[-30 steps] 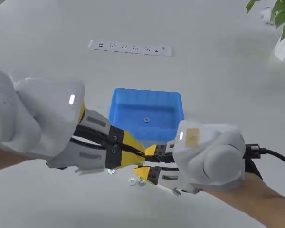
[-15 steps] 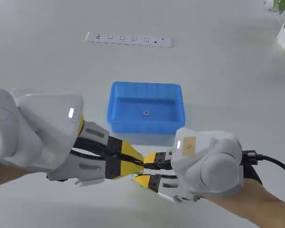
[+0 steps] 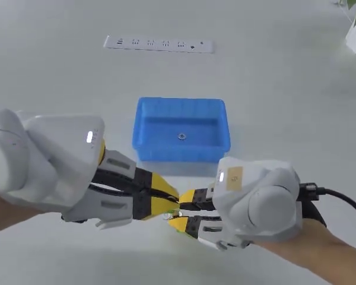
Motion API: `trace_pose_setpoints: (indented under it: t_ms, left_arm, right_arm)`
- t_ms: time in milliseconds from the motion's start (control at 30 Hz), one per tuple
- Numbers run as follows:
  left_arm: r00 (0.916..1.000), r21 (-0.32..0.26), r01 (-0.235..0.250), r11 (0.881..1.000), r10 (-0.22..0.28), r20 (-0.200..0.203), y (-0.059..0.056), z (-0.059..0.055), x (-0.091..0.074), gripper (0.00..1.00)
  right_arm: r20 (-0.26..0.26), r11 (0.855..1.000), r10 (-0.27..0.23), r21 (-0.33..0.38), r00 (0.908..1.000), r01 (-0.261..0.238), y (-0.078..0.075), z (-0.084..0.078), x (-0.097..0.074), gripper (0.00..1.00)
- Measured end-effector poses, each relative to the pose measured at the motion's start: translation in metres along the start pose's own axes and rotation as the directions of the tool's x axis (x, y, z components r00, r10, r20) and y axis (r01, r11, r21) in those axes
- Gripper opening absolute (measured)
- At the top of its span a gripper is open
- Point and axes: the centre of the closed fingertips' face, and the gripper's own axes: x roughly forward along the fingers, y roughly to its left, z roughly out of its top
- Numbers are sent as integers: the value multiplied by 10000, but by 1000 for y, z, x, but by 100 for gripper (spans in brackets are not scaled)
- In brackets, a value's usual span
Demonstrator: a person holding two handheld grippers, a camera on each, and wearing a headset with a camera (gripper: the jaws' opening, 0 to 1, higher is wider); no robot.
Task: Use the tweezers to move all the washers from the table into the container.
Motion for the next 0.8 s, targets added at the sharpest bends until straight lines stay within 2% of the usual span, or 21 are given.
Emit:
trace_pose_setpoints:
  t_ms: [567,800]
  left_arm:
    - [10000,-31,-24,10000,24,-31,1,0,1,6]
    - [10000,-56,-59,10000,59,-24,1,0,1,6]
  right_arm:
    - [-33,9999,144,43,9999,-144,-1,-2,1,14]
    - [-73,9993,379,-39,9993,-379,1,-3,0,11]
